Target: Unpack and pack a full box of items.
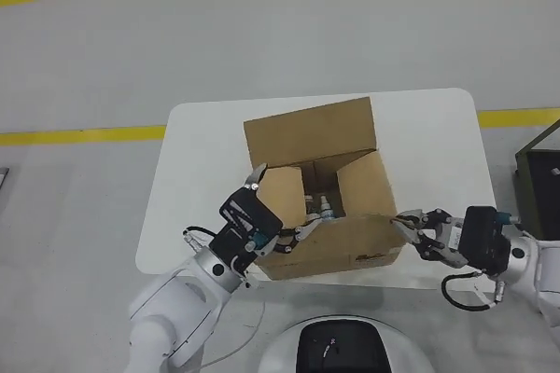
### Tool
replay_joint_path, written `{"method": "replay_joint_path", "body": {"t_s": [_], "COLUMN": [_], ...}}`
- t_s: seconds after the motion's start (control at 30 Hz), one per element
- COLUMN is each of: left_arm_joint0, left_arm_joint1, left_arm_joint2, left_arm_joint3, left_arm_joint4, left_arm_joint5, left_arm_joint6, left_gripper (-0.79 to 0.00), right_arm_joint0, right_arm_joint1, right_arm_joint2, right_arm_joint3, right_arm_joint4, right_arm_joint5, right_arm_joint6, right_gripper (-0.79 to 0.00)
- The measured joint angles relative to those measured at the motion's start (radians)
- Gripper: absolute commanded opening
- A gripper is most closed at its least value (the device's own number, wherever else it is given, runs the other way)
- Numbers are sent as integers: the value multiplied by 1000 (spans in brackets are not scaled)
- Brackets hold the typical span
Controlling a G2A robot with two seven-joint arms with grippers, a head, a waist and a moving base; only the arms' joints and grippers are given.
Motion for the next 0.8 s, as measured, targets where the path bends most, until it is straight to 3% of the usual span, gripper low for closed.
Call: {"method": "replay_joint_path", "body": {"t_s": [0.17,0.37,0.63,0.8], "left_arm_joint0": [-24,-60,-108,-103], "left_arm_joint1": [1,-1,-8,-7], "left_arm_joint2": [34,96,165,161], "left_arm_joint3": [20,46,49,32], "left_arm_joint4": [22,53,83,96], "left_arm_joint5": [10,39,97,123], "left_arm_joint6": [-51,-110,-128,-115], "left_gripper": [0,0,0,0], "right_arm_joint0": [-55,-91,-122,-114], "right_arm_joint1": [-3,-2,-2,-10], "right_arm_joint2": [-25,-37,-19,9], "right_arm_joint3": [-27,-37,-46,-37], "right_arm_joint4": [-300,-485,-535,-469], "right_arm_joint5": [32,74,154,286], "right_arm_joint6": [-170,-322,-425,-439], "right_gripper": [-785,-785,-785,-785]}}
